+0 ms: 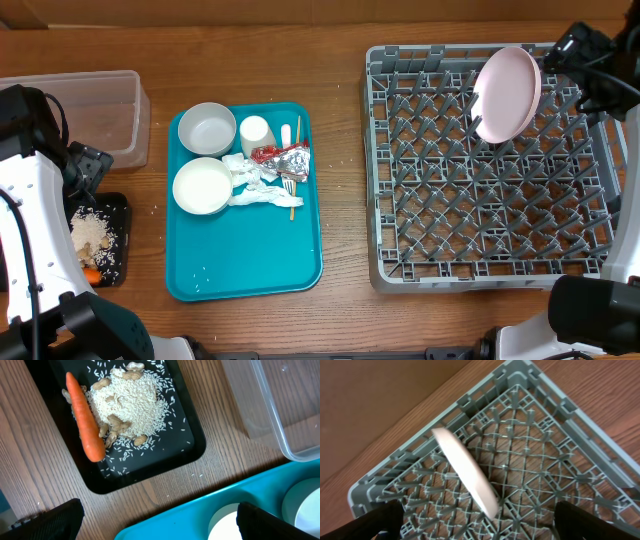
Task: Sort waste into correct bins and load items into the dishwasher rack
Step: 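Withdraw the right gripper up and to the right of the rack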
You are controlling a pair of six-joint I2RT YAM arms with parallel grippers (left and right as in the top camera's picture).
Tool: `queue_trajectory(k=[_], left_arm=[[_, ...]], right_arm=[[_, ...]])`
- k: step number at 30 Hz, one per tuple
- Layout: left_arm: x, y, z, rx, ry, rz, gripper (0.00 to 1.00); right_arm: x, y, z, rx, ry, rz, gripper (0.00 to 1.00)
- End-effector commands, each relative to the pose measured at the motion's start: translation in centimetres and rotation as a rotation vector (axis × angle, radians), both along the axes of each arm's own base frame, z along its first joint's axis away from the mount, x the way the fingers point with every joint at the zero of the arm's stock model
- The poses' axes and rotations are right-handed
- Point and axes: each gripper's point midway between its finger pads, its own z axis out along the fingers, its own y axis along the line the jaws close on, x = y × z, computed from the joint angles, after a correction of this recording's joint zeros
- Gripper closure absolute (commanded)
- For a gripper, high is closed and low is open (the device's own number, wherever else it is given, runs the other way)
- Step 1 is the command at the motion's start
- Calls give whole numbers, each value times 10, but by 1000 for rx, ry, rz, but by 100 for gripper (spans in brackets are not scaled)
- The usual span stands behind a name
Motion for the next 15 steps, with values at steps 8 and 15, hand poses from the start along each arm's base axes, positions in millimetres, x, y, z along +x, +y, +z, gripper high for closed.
queue_trajectory(k=[8, 15], left_arm=[[-1, 1, -1, 9, 8, 9, 0], [36, -11, 2, -81, -162, -30, 0]], right_arm=[[-1, -1, 8, -4, -22, -4, 0], [-1, -1, 8, -4, -22, -4, 0]])
